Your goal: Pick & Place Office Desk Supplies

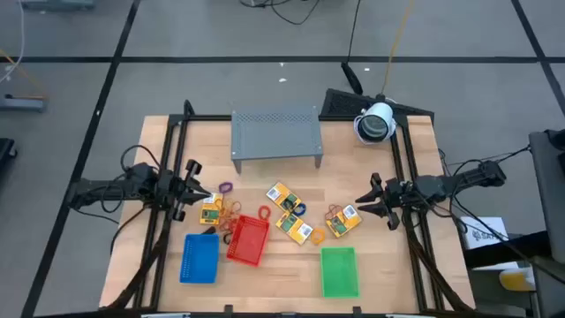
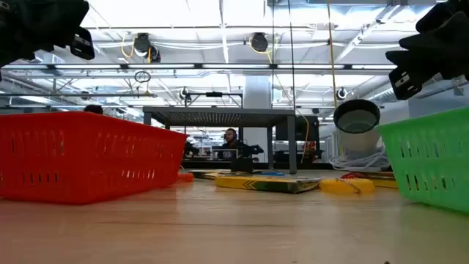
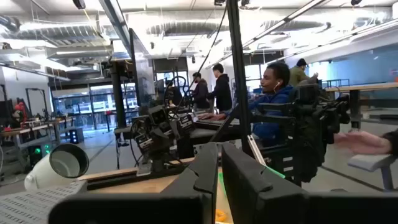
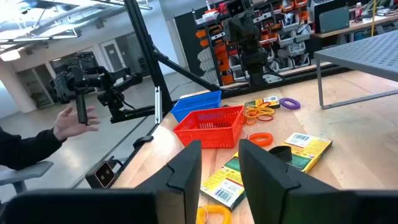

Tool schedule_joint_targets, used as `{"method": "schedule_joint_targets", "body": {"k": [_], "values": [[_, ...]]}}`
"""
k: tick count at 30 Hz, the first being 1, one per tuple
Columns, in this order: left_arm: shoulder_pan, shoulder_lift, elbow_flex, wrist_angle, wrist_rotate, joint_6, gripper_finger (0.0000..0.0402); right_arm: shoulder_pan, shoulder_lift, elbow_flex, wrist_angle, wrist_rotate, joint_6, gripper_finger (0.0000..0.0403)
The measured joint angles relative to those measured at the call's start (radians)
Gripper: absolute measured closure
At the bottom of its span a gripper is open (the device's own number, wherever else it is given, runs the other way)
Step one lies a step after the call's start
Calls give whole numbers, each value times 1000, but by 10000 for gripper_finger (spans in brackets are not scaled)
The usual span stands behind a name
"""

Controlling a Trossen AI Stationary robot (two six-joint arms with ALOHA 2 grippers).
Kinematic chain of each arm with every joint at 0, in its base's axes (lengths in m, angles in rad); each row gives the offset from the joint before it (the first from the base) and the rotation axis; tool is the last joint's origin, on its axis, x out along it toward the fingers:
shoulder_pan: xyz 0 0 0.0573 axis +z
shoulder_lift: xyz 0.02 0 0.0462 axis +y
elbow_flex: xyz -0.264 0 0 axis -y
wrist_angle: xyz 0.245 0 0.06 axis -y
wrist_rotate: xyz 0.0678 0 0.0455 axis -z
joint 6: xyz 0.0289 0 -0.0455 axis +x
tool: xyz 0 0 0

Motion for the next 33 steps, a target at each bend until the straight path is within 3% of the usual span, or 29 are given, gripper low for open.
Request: {"method": "schedule_joint_targets", "body": {"k": [13,33], "values": [[0,0,0,0,0,0,369,0,0,0,32,3,-49,303],[0,0,0,1,0,-161,369,0,0,0,319,2,-76,303]]}}
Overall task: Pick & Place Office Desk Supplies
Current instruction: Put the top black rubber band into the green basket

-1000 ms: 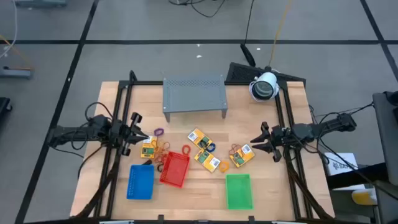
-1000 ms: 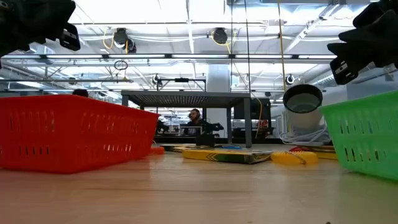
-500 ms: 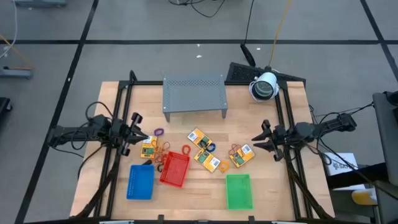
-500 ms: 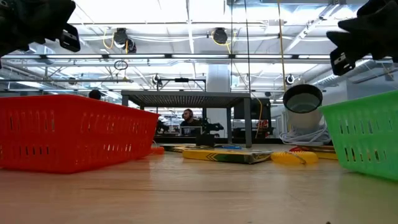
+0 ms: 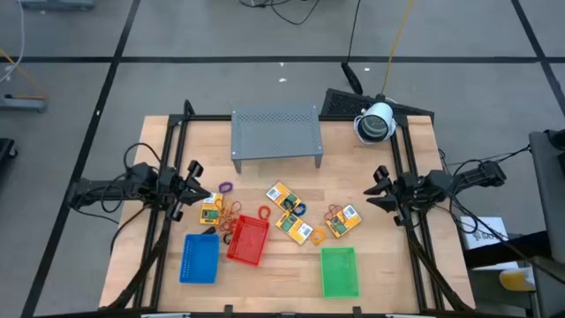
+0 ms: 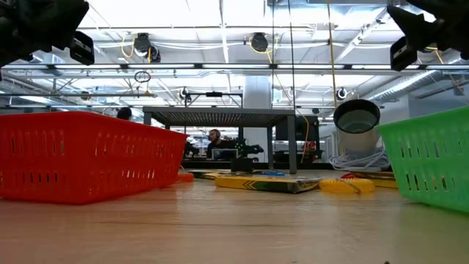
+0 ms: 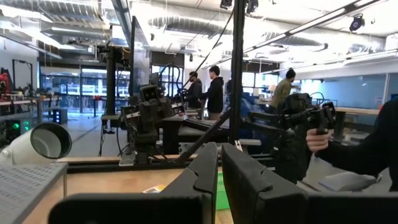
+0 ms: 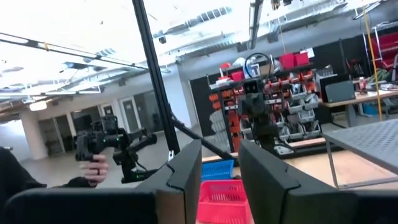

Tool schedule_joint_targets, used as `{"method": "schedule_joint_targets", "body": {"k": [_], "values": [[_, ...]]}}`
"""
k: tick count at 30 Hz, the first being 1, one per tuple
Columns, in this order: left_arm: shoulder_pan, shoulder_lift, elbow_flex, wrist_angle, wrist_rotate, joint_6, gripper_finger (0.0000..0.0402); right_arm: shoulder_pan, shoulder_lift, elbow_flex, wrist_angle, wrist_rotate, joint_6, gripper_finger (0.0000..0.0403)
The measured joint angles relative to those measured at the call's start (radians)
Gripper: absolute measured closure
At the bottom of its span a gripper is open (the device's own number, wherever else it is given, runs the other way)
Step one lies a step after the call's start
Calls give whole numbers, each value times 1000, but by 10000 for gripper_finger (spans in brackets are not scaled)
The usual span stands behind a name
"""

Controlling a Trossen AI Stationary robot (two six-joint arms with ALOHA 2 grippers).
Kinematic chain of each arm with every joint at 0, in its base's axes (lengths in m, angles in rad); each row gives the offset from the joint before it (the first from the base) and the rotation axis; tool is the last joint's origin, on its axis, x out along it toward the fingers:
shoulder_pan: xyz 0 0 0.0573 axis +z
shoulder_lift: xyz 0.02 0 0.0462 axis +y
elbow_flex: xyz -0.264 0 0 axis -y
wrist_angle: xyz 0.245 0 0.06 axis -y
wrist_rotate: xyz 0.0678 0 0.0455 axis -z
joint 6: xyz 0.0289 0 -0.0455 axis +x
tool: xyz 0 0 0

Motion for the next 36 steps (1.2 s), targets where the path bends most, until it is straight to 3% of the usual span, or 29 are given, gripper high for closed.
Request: {"method": "schedule_joint_targets", "body": {"k": [17,27,36], "values": [[0,0,0,-4,-27,-52,369,0,0,0,32,0,-103,303],[0,0,0,0,-56,56,369,0,7,11,103,0,-121,303],[0,0,0,1,-56,64,369,0,113,75,105,33,-220,303]]}}
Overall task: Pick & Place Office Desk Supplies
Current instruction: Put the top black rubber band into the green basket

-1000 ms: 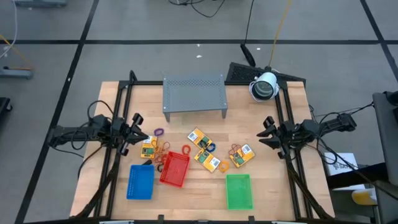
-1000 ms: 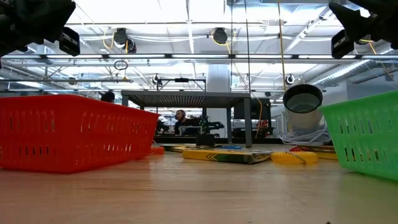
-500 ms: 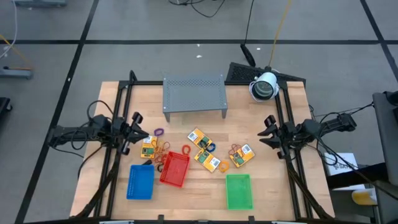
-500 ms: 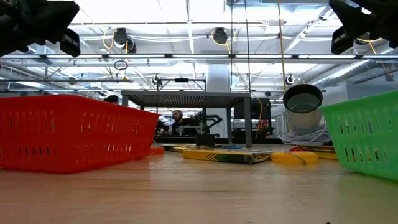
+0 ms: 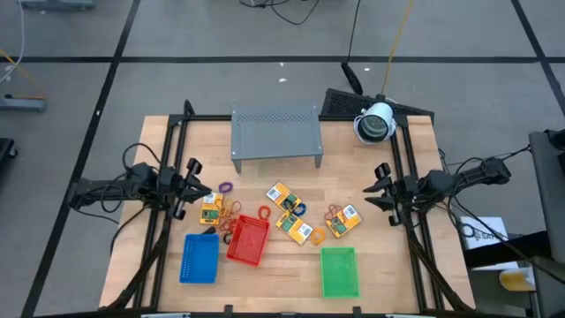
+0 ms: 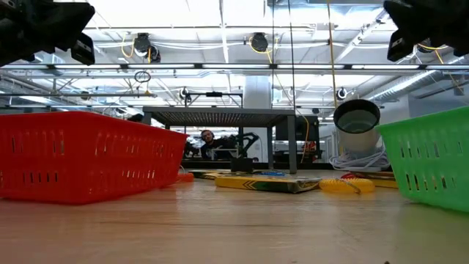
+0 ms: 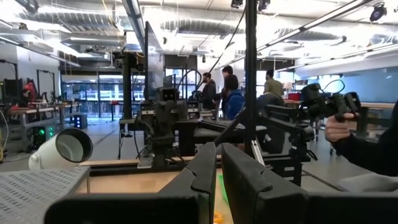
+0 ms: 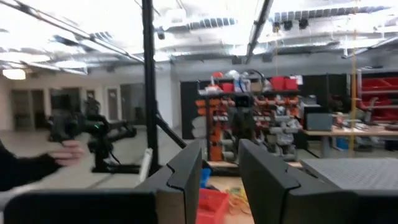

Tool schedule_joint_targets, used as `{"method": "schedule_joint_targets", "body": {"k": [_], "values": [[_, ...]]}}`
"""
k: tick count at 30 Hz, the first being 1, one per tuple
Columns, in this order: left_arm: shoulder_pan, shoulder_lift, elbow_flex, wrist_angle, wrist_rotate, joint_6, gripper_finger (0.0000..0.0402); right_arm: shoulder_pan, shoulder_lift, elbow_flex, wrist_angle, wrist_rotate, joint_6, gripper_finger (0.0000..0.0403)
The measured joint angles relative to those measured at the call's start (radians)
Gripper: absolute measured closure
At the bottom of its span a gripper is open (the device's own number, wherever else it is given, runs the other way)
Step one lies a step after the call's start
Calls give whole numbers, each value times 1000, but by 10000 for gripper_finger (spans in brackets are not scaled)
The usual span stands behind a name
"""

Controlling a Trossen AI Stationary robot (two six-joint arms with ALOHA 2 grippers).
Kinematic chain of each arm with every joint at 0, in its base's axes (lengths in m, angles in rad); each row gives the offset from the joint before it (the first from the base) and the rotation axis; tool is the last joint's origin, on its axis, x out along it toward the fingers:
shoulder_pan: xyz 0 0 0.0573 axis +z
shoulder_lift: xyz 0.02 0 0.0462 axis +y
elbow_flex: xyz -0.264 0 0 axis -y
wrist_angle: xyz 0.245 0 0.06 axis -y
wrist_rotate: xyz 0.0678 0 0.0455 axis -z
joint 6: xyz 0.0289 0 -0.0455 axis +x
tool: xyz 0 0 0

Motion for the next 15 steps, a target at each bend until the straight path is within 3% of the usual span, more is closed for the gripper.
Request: {"method": "schedule_joint_targets", "body": {"k": [6,15], "values": [[0,0,0,5,-12,-12,369,0,148,36,82,98,1,303],[0,0,0,-2,-14,-104,369,0,400,172,97,101,-15,303]]}}
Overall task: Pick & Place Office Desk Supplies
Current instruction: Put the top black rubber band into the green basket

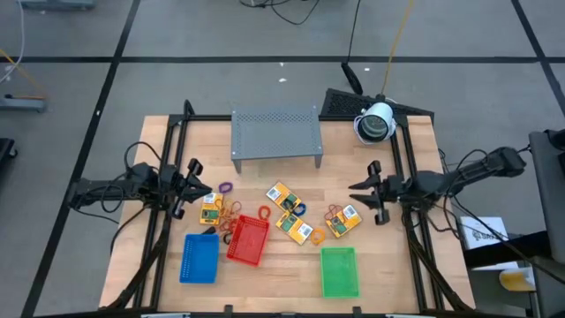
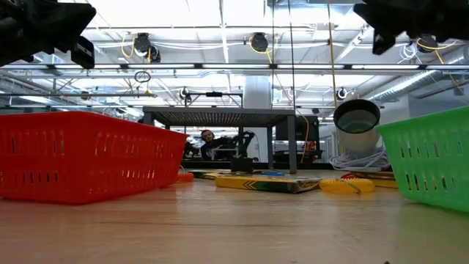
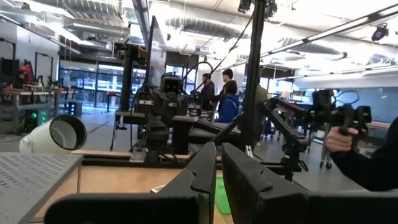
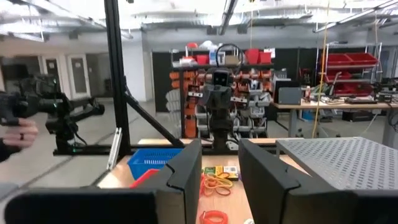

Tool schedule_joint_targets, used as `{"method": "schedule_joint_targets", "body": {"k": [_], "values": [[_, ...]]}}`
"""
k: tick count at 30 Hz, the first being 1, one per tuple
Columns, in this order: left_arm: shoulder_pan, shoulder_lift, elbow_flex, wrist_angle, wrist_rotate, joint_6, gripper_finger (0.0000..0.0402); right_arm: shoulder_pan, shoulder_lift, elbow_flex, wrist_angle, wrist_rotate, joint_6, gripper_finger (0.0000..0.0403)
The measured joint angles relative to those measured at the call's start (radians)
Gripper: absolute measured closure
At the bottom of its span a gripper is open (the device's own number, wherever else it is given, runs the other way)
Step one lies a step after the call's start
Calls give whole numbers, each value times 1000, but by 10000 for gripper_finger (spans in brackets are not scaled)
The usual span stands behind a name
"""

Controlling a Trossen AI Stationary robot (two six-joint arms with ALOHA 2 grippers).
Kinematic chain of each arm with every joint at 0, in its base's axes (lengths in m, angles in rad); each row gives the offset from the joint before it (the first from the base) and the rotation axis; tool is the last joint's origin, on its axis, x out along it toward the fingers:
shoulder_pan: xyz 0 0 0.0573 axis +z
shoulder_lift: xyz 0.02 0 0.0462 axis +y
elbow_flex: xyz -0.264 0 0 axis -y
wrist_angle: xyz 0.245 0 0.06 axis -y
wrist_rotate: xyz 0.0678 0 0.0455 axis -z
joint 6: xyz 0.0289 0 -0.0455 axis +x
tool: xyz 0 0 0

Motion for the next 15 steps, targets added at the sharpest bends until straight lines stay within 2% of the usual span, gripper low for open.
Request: {"method": "schedule_joint_targets", "body": {"k": [6,15], "values": [[0,0,0,-1,0,74,369,0,173,204,-176,0,-53,303],[0,0,0,28,-8,134,369,-42,452,631,-747,-7,-117,303]]}}
